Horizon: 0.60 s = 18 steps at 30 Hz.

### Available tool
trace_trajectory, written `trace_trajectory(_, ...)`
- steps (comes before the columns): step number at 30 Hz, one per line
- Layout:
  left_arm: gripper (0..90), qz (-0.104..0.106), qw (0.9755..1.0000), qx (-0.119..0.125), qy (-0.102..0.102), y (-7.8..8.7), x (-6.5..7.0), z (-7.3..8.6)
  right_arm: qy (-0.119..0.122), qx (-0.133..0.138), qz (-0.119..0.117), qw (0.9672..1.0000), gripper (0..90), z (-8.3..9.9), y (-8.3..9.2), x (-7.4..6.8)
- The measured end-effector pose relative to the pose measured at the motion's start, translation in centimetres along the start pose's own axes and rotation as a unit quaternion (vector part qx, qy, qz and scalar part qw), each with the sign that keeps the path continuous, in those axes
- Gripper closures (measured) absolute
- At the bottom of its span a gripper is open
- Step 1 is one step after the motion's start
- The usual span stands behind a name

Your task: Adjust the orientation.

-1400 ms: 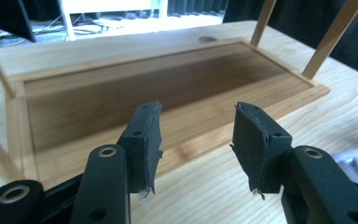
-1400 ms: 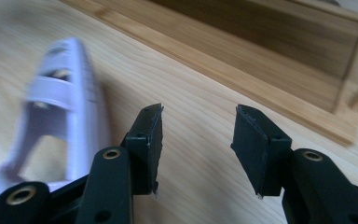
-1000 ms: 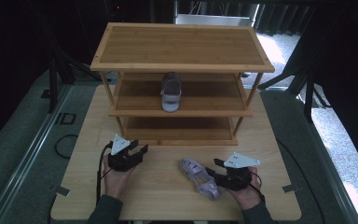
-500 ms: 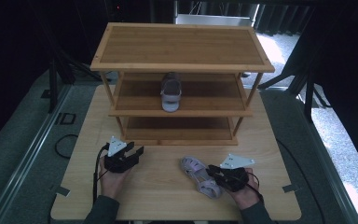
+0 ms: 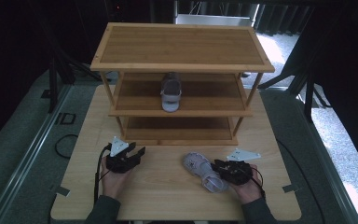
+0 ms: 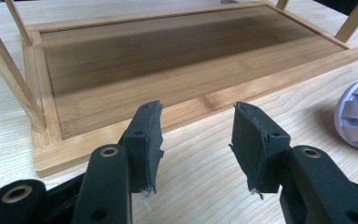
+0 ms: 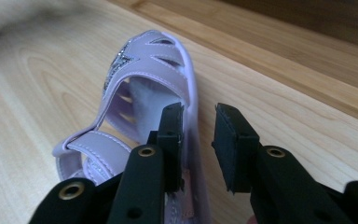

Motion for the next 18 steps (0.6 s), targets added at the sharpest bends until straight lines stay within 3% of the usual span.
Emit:
trace_trajectory(9,53.2,0.002,1.0000,-0.005,-0.002,-0.2,0.1,0.2,-0.039,0.011,0.020,0.9990,71.0,0.1,0.9,2.1)
trace_trajectory(18,53.2,-0.003,0.9999,-0.008,-0.006,-0.3,0.0,0.4,-0.037,0.021,0.044,0.9981,66.3,-0.1,1.7,2.7)
Point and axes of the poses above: each handheld gripper's, and its own axes: y roughly backward along the jaws, z roughly out of its underside, x roughly to its right, the point moved 8 cm from there along -y, roughly forward along the jaws, and after that the axes turned 4 degrees about -z, right-handed, at the moved point
